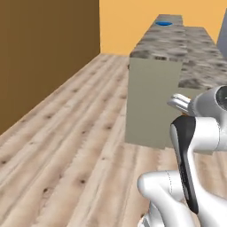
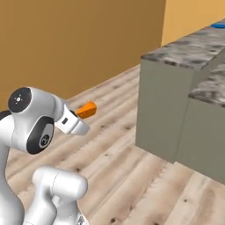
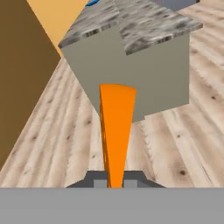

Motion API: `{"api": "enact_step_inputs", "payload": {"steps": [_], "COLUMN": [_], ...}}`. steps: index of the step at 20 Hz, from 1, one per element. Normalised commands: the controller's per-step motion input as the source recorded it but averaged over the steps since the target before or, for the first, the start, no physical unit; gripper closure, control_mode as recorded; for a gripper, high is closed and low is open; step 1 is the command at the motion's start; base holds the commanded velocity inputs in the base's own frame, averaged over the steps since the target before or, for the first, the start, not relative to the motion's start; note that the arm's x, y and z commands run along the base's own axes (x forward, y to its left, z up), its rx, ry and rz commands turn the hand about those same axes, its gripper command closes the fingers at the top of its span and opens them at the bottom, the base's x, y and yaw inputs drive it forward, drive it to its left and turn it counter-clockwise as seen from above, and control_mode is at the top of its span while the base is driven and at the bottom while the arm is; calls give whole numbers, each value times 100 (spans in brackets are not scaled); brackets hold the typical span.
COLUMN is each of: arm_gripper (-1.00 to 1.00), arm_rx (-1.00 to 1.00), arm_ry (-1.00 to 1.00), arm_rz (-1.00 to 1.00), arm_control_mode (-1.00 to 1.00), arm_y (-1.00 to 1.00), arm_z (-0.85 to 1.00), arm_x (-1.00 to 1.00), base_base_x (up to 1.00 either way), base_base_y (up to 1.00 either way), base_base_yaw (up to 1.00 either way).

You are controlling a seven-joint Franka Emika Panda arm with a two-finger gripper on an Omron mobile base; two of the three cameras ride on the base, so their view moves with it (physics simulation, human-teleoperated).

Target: Take the cheese, chicken drumstick, and tomato from the fridge and place them on the plate on the dining counter to create an appetizer plate.

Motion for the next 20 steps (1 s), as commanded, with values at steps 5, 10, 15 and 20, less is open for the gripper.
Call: {"api": "enact_step_inputs", "payload": {"steps": [5,10,15,20], "arm_gripper": [100,100,100,100], "arm_rx": [0,0,0,0], "arm_ry": [0,0,0,0], "arm_rz": [0,0,0,0], "arm_control_mode": [100,100,100,100], "arm_y": [0,0,0,0], "arm_z": [0,0,0,0], "arm_x": [0,0,0,0], "base_base_x": [100,100,100,100], "base_base_y": [100,100,100,100], "base_base_yaw": [-45,-49,-46,-43]}}
